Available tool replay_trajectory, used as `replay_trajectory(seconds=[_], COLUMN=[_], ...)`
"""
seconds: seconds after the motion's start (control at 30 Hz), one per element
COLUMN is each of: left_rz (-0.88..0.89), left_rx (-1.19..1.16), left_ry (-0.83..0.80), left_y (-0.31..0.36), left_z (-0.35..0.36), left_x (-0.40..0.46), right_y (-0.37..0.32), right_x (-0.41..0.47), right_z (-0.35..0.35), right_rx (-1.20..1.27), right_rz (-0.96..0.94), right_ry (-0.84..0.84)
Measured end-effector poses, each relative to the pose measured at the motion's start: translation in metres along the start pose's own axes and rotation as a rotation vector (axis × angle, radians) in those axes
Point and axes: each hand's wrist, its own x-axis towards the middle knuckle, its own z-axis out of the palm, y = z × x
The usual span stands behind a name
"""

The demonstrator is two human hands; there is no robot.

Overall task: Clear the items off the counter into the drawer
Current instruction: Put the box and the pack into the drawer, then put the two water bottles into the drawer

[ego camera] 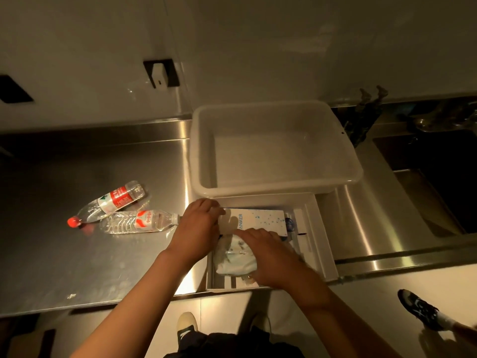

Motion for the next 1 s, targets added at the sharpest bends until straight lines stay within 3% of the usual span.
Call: replay_trajectory(seconds=[0.37, 0.53, 1.0], left_rz=[-0.069, -0.083, -0.127], left_rx=[-0.056, -0.065, -0.096], left_ry=[0.037, 0.042, 0.065], left_y=[-0.022, -0.03, -0.106], left_z=[0.0, 0.0, -0.038], left_x=[-0.018, -0.018, -0.036], right_y=[0.006, 0.001, -0.091], right_x=[0.01, 0.011, 0.072], right_z=[0.019, 0.009, -0.034], right_rx=[-0.066, 0.012, 0.139], right_rz=[0.013, 0.03, -0.056], right_ry=[-0.031, -0.045, 0.16])
